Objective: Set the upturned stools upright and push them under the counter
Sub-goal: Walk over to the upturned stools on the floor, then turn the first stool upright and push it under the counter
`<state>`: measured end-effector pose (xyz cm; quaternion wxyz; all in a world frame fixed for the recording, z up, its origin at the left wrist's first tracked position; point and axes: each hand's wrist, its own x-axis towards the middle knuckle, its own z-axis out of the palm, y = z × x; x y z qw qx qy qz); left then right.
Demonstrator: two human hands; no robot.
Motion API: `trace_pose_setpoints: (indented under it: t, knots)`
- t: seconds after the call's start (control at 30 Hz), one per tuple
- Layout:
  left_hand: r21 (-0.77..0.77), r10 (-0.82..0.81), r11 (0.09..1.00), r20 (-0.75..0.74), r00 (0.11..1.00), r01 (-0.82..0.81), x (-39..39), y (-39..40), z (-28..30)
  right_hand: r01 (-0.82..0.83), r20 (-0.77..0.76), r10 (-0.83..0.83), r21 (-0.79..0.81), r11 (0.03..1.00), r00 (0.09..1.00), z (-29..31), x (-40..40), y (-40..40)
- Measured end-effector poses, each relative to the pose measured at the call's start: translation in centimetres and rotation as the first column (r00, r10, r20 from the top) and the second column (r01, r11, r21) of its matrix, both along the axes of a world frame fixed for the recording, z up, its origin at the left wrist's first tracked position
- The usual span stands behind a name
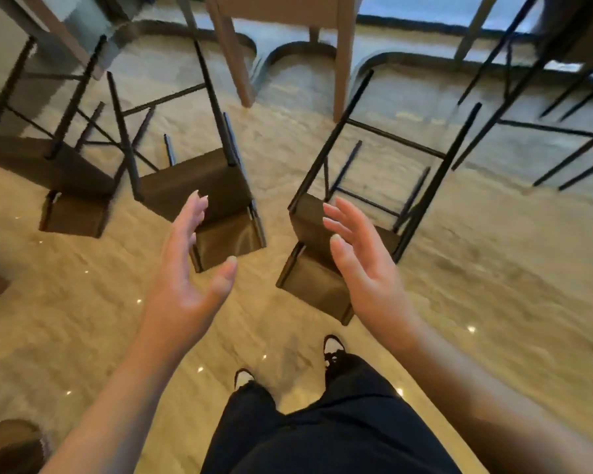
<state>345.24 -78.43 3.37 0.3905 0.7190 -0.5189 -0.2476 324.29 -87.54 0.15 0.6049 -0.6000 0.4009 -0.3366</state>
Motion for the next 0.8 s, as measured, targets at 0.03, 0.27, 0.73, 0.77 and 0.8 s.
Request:
trace_pose_setpoints:
  t: [0.03, 0.27, 0.73, 0.77, 0.8]
  knots:
    - [-0.003, -0.036, 0.999, -0.006, 0.999, 0.036, 0.7, -0.5, -0.3, 0.042, -0.004, -0.042, 0.001, 0.999, 0.999, -0.2, 0.4, 0.5]
    - [-0.008, -0.315, 0.949, -0.033, 0.948, 0.315, 7.1, -2.0, -3.3, 0.318, -0.028, -0.317, 0.004, 0.948, 0.948, -2.9, 5.7, 5.6]
    - [0.074, -0.577, 0.816, 0.161, 0.801, 0.573, 9.7, -3.5, -11.7, 0.609, -0.157, -0.594, 0.07, 0.79, 0.789, -9.9, 10.9, 11.0]
    - [0.072, -0.587, 0.808, 0.186, 0.788, 0.585, 9.4, -4.0, -12.6, 0.615, -0.171, -0.597, 0.084, 0.784, 0.784, -11.1, 10.8, 10.7]
    - [0.063, -0.597, 0.798, 0.214, 0.773, 0.599, 9.1, -4.6, -13.8, 0.617, -0.185, -0.595, 0.098, 0.781, 0.783, -12.7, 10.7, 10.3]
